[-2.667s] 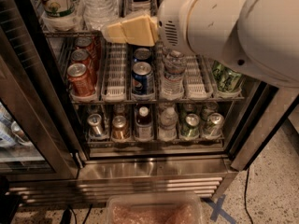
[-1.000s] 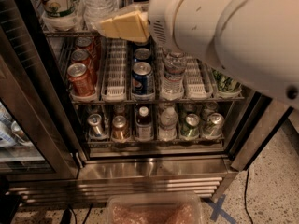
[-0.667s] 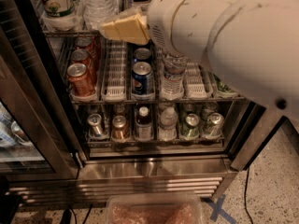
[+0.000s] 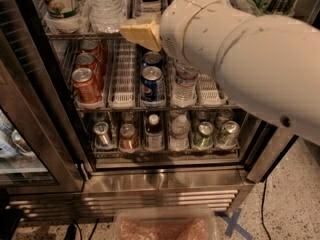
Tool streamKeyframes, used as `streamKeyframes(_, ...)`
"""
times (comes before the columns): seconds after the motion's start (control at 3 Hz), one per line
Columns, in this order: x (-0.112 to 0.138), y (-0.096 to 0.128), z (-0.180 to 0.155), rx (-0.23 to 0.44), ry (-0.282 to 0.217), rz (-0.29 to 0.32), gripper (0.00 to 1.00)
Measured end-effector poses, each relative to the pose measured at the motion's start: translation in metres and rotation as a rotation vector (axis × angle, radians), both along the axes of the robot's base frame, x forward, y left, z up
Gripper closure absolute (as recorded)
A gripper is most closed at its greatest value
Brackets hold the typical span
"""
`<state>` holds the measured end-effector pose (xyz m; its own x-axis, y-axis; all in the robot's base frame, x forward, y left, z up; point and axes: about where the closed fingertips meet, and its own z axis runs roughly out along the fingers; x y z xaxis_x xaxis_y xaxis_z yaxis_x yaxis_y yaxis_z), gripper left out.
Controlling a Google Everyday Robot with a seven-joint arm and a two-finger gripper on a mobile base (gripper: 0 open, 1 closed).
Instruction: Pick blue plastic bottle from top shelf of fridge
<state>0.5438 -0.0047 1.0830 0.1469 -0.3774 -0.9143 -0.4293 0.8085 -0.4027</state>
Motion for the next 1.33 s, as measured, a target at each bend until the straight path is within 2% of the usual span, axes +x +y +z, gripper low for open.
streamKeyframes(0.33, 0.008, 0.000, -0.005, 0.019, 0.000, -0.005, 0.15)
streamKeyframes(1.0, 0.024, 0.006, -0.008, 0.079, -0.012, -0.019, 0.30)
streamKeyframes(1.33, 0.031, 0.009, -0.008, 0.096, -0.036, -0.054, 0.28)
